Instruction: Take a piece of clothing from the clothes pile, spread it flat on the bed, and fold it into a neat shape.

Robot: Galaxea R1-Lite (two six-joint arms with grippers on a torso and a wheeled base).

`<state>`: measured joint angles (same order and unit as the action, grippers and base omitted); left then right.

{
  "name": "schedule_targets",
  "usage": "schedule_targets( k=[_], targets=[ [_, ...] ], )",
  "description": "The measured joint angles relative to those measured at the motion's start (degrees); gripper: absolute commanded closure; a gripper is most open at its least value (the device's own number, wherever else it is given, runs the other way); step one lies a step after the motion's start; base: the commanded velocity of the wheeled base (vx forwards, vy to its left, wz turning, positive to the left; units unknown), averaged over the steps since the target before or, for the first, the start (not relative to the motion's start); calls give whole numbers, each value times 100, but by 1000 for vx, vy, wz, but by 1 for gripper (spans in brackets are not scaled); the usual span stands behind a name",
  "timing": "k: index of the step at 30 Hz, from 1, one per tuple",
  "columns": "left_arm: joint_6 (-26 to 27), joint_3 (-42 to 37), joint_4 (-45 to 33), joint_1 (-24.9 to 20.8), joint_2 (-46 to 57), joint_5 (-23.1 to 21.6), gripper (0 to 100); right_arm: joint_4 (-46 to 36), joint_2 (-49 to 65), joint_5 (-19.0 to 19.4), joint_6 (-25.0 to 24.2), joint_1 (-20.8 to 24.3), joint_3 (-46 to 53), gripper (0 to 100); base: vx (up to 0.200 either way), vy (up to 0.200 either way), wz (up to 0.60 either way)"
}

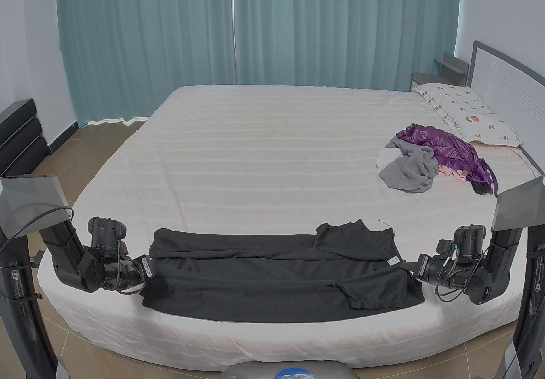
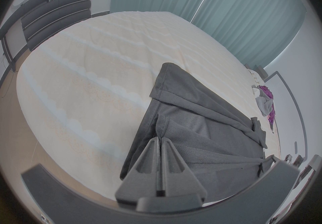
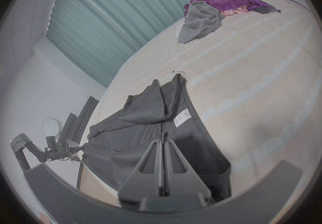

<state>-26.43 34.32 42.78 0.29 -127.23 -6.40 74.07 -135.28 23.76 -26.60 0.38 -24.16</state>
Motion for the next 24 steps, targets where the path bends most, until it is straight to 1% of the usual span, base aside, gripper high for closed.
schedule_targets(
  k=[5,10,11,12,13,20,24],
  targets=[
    [-1,162,5,0,-218,191,100,-179,-174,-22,0,9,-212,100,0,0,0],
    [5,234,-6,-24,-330,217,100,-244,-317,-26,-2,44,-345,100,0,0,0],
    [7,241,-5,-29,-344,230,0,-247,-336,-26,0,59,-362,100,0,0,0],
    [7,243,-6,-32,-352,238,0,-247,-352,-23,-2,69,-371,100,0,0,0],
    [7,245,-22,-37,-361,249,0,-250,-364,-26,-2,74,-382,0,0,0,0],
    [-1,300,-121,-82,-385,296,0,-246,-413,-63,-22,133,-444,0,0,0,0],
    [-34,325,-121,-73,-358,295,0,-208,-350,-63,-161,124,-489,0,0,0,0]
  ],
)
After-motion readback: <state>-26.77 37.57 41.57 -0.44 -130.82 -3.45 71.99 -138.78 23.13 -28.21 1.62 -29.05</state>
